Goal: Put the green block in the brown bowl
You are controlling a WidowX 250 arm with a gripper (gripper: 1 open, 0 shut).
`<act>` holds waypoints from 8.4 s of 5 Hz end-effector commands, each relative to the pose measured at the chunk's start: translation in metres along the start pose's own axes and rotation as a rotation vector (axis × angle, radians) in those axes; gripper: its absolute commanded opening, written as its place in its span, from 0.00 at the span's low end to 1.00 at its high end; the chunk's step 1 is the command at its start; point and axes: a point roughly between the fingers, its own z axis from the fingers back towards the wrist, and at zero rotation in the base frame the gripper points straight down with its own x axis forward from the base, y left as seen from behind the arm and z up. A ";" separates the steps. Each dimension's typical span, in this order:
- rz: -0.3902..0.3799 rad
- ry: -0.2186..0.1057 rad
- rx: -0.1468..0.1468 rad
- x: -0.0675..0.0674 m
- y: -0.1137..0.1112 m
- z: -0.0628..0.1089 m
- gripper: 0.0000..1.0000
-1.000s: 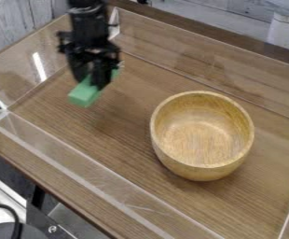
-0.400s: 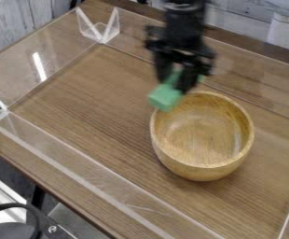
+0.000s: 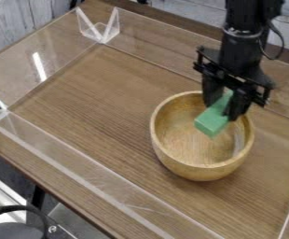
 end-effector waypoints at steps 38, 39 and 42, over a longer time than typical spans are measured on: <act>0.144 -0.200 0.002 0.003 0.144 0.036 0.00; 0.150 -0.193 0.005 0.012 0.151 0.024 0.00; 0.121 -0.143 -0.009 0.027 0.143 -0.009 0.00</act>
